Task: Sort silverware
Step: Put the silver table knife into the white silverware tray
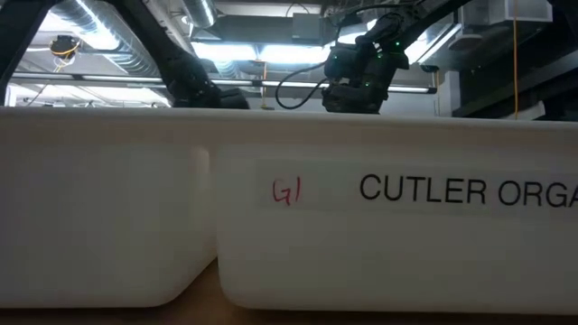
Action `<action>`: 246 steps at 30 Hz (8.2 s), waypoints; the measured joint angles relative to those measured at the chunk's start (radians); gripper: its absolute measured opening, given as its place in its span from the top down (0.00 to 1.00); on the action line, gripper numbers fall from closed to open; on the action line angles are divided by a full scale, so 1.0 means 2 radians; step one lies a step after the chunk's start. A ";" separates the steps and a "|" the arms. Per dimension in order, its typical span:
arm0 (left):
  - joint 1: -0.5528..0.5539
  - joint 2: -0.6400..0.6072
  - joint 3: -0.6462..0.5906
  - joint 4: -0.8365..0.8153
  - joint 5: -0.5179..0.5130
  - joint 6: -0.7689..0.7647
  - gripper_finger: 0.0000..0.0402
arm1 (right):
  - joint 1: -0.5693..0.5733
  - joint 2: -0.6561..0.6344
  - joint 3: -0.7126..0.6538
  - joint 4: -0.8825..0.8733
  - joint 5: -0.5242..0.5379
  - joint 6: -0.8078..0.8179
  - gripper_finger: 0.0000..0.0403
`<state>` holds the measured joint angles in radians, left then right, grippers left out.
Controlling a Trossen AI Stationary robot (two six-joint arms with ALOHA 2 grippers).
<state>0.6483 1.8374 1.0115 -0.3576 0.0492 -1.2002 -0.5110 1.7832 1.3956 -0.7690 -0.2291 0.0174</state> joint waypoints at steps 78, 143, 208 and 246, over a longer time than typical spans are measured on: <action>-0.017 0.026 0.080 -0.056 0.028 1.353 0.78 | 0.084 -0.002 0.000 -0.024 -0.022 0.204 0.75; -0.025 0.067 0.080 -0.065 0.070 1.090 0.96 | 0.105 -0.007 0.000 -0.024 -0.052 0.236 0.75; -0.068 0.076 0.086 -0.065 0.047 1.035 0.93 | 0.105 -0.008 0.000 -0.022 -0.039 0.211 0.75; -0.059 0.082 0.143 -0.103 0.077 1.014 0.94 | 0.105 -0.097 0.000 -0.033 0.023 0.209 0.75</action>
<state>0.5307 2.0006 1.2972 -0.5636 0.2042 0.8279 -0.3012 1.5902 1.3956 -0.8352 -0.1833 0.4362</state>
